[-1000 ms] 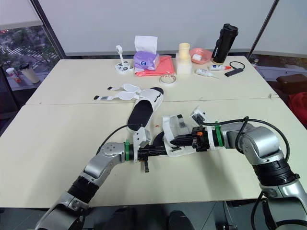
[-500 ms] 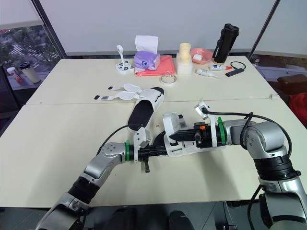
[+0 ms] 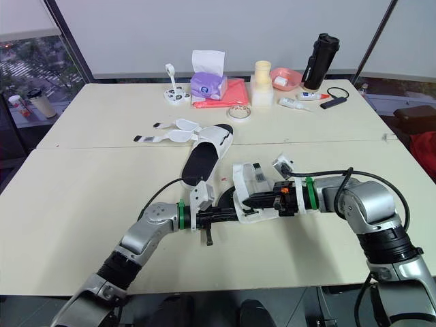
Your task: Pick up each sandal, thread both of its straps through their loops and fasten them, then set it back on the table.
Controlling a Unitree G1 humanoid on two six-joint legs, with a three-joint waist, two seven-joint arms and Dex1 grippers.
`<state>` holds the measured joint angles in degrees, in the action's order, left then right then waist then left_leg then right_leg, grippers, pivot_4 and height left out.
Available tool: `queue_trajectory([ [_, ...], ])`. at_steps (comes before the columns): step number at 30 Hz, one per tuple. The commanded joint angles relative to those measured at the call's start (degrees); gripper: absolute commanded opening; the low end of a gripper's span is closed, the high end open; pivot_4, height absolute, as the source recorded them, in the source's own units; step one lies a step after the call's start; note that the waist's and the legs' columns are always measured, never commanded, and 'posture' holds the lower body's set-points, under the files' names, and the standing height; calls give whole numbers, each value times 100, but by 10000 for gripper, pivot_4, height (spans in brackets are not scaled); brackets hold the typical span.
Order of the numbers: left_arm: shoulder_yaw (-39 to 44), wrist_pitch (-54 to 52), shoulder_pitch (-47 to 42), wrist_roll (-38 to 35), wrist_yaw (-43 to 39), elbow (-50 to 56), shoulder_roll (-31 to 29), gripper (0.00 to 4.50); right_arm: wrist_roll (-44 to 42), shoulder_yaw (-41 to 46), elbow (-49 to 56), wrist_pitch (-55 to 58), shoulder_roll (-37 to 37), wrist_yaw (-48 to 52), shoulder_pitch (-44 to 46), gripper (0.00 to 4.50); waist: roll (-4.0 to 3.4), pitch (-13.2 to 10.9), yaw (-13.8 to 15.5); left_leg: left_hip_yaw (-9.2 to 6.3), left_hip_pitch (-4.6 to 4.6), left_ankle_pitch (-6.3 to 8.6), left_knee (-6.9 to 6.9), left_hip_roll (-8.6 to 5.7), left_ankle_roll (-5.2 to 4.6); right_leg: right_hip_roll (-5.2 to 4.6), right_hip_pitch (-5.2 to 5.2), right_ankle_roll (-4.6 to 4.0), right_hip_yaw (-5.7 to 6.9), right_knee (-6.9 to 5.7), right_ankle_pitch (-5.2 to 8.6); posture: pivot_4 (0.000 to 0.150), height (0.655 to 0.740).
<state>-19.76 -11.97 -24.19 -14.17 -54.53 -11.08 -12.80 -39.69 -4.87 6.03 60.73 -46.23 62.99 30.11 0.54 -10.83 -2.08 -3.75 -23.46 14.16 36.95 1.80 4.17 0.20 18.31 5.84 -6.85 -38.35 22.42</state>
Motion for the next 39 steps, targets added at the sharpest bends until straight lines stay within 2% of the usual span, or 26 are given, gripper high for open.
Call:
queue_trajectory([
  [1,-73,-212,222,352,252,-382,-102,221,-86,121,54,86,-134,97,-54,686,0,0,-2,0,0,0,-1,0,0,0,0,0,0,1,0,1500,7400],
  [8,-82,-175,188,361,252,-452,-57,221,527,-273,-26,-576,-555,389,-206,686,0,1,14,1,0,2,-2,0,-3,-2,-4,1,0,11,-1,1500,7400],
  [14,-86,-151,159,358,254,-504,-47,221,822,-559,-351,-968,-705,847,195,686,0,0,36,1,0,2,-1,-1,-3,-4,-9,7,0,21,-6,1500,7400],
  [18,-81,-142,173,359,292,-496,-32,221,608,-511,-686,-678,-524,1044,683,686,0,0,55,2,0,2,0,0,-3,-6,-6,5,0,21,-8,1500,7400],
  [25,-72,-149,269,366,357,-419,-22,221,620,-529,-775,-545,-376,1095,726,686,0,0,103,2,0,2,-5,1,-3,-7,-2,2,0,20,-10,1500,7400],
  [28,-72,-156,291,365,379,-392,-27,221,655,-489,-672,-637,-308,1026,617,9185,0,0,100,3,0,2,-6,1,-3,-7,-2,2,1,21,-10,1500,7400],
  [33,-61,-160,292,359,383,-385,-49,221,243,60,-563,-147,66,541,705,34567,0,1,88,3,1,2,-4,2,-3,-7,-2,1,0,19,-15,1500,7400],
  [39,-92,-145,269,370,383,-420,-52,221,-264,410,-24,486,357,65,458,34567,0,1,102,3,1,2,-4,2,-3,-5,-1,1,0,20,-19,1500,7400],
])
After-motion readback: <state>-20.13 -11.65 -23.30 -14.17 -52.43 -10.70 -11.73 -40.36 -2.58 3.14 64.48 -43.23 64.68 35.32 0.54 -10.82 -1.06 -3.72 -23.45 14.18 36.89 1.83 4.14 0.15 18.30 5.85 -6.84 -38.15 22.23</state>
